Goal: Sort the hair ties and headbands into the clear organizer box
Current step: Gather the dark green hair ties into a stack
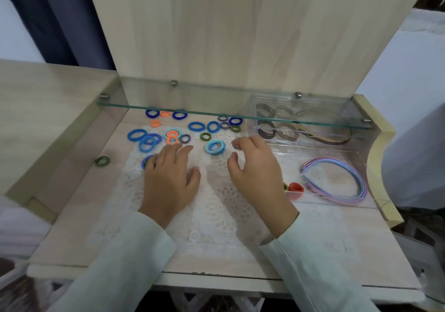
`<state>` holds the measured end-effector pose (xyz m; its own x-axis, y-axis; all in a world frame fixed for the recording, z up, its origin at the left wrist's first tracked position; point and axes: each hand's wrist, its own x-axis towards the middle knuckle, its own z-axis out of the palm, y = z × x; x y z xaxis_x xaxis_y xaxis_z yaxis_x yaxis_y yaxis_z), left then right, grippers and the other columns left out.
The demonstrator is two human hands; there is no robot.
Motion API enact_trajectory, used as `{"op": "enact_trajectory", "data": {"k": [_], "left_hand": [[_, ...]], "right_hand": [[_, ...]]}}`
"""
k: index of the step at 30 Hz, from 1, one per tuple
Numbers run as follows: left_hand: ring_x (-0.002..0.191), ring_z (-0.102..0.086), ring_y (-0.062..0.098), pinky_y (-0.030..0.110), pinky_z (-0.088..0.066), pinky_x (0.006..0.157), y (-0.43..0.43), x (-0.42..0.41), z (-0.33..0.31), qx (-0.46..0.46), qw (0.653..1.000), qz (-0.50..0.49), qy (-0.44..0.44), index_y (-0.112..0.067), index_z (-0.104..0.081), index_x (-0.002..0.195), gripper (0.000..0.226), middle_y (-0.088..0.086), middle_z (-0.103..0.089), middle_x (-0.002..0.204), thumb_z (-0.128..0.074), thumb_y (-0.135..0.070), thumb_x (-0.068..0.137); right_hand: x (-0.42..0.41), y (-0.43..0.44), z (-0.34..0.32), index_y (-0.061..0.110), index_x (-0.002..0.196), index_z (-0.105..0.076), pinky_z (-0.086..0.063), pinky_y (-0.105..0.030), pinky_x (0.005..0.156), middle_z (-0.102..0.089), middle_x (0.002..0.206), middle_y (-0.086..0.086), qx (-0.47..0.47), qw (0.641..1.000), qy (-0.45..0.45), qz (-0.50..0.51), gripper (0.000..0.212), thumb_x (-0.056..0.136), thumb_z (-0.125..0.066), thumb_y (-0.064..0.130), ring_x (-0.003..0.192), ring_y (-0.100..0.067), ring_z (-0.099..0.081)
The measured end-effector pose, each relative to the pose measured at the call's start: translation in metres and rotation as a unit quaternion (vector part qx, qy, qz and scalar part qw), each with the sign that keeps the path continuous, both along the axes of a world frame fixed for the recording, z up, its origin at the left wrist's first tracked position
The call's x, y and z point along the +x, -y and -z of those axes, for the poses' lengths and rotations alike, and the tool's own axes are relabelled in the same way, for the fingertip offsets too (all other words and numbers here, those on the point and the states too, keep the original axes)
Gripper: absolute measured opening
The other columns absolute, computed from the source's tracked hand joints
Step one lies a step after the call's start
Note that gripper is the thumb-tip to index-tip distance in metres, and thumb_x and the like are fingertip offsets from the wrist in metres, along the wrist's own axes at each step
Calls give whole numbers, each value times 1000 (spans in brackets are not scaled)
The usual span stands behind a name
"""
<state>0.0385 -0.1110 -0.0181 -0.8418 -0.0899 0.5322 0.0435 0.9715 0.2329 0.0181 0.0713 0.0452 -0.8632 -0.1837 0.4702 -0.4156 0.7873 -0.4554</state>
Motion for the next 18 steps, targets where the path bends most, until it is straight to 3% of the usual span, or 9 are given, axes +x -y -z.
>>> {"op": "enact_trajectory", "data": {"k": [4,10,18], "left_hand": [[116,-60,35,47,-45,91,19,4,0,-19,998,-60,-14,-9,-64,123,48,15,-64,124,-49,-33,85],[122,-57,34,47,-45,92,38,14,-5,-4,992,-121,48,-10,-62,125,56,13,-61,131,-42,-37,81],[92,-61,24,36,-42,76,65,20,-14,29,992,-122,23,-25,-66,98,26,-2,-63,103,-49,-30,79]], "right_hand": [[-4,35,15,6,111,-66,-51,-38,73,-62,102,-9,26,999,9,-34,30,84,-57,16,92,-27,-58],[-17,65,37,7,114,-66,-49,-44,86,-61,119,-16,93,994,30,-55,36,80,-57,19,114,-35,-54],[-37,78,45,13,132,-55,-27,-46,109,-47,142,-11,141,989,34,-14,45,92,-49,33,139,-34,-31]]}}
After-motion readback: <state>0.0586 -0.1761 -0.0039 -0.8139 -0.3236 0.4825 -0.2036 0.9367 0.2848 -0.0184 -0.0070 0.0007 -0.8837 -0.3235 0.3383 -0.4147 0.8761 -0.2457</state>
